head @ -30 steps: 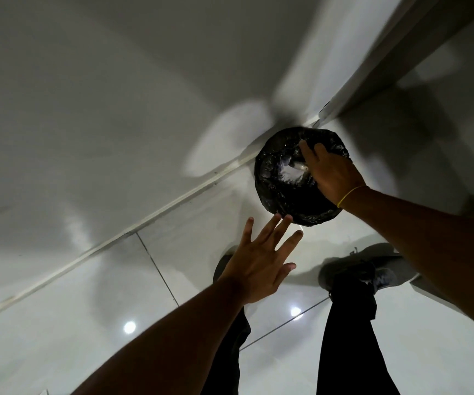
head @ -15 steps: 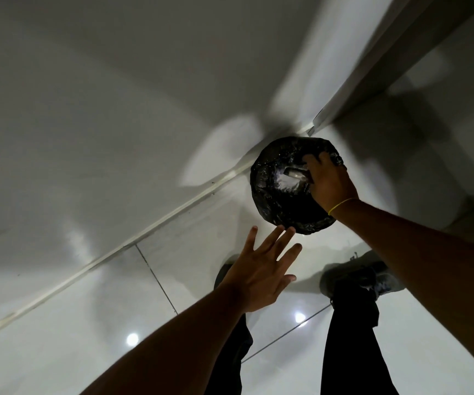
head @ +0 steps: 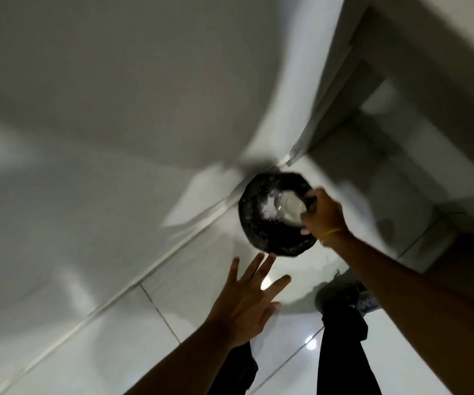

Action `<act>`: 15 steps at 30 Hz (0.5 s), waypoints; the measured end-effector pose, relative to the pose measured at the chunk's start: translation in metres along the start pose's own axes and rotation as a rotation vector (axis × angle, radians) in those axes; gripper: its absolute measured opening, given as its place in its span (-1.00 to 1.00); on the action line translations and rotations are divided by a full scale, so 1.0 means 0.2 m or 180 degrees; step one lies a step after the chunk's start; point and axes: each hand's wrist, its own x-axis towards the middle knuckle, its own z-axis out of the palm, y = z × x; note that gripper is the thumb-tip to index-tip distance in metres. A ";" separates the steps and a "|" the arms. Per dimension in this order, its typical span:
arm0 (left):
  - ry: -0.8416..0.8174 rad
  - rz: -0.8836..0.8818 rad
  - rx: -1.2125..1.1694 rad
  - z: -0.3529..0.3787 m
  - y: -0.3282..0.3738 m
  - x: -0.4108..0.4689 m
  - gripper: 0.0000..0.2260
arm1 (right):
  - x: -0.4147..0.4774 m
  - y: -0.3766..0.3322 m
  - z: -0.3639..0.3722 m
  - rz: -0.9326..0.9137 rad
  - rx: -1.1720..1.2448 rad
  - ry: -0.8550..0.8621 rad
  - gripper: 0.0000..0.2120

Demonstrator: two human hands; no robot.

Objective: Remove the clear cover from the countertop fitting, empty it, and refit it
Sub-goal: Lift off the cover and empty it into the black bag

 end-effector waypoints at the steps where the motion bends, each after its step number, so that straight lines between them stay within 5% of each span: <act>1: 0.0041 0.0005 0.0075 -0.09 0.02 -0.02 -0.43 | -0.08 -0.05 -0.07 0.0390 0.0424 -0.0088 -0.69; 4: 0.0257 0.0057 0.0392 -0.31 0.05 -0.12 -0.43 | -0.36 -0.13 -0.29 0.0971 0.1340 -0.0448 -0.71; 8: 0.0200 0.0222 0.0827 -0.72 0.14 -0.20 -0.47 | -0.81 -0.28 -0.68 0.0915 0.2075 -0.0555 -0.75; 15: 0.0342 0.0284 0.0954 -1.30 0.47 -0.09 -0.33 | -1.31 -0.47 -1.27 0.0602 0.2857 0.0138 -0.88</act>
